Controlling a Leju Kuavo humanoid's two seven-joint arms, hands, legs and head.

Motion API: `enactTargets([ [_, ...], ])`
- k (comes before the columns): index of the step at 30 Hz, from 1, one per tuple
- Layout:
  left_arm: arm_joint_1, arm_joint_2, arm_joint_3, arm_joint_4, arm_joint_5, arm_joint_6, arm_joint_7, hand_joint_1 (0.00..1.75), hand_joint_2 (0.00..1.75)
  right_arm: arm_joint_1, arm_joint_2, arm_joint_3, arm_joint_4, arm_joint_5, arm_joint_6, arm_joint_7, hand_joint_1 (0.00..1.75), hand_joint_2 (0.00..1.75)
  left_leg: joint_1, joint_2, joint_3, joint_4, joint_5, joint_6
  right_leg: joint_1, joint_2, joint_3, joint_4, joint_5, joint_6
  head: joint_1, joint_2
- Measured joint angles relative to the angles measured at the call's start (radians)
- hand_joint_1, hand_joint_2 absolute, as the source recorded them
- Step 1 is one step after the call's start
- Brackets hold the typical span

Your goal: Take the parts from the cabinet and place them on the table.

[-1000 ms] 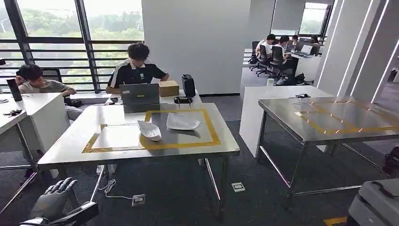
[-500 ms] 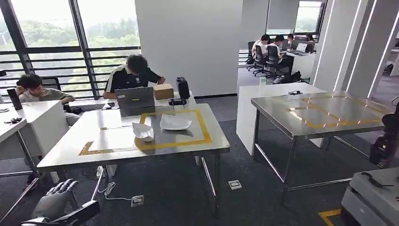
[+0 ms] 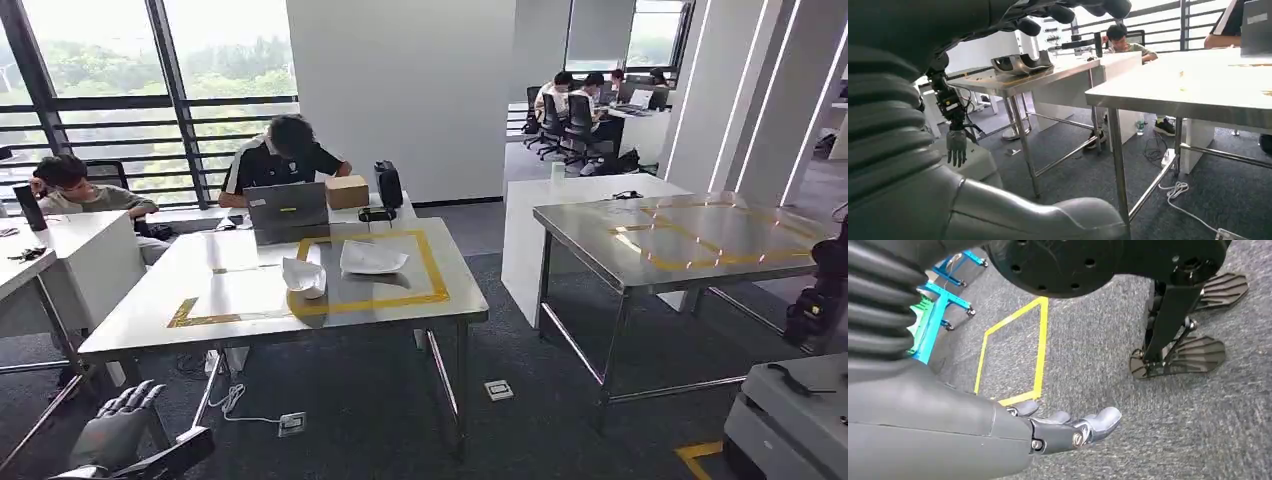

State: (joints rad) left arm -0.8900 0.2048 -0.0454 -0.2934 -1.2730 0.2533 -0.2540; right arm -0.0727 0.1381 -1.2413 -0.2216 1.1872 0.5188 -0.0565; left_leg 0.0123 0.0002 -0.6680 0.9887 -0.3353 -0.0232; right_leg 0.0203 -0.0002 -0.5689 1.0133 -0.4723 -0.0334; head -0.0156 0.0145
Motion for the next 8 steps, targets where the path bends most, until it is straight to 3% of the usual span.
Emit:
enactTargets([
  [8,0.008,-0.002,0.001,0.000,-0.018,0.041,0.034,0.00,1.75,0.000,0.002,0.000,0.000,0.007,0.000,-0.002,0.00,1.75,0.000,0.000,-0.001,0.001,0.000,0.000,-0.001,0.000,0.000,0.000,0.001,0.002,0.000,0.000],
])
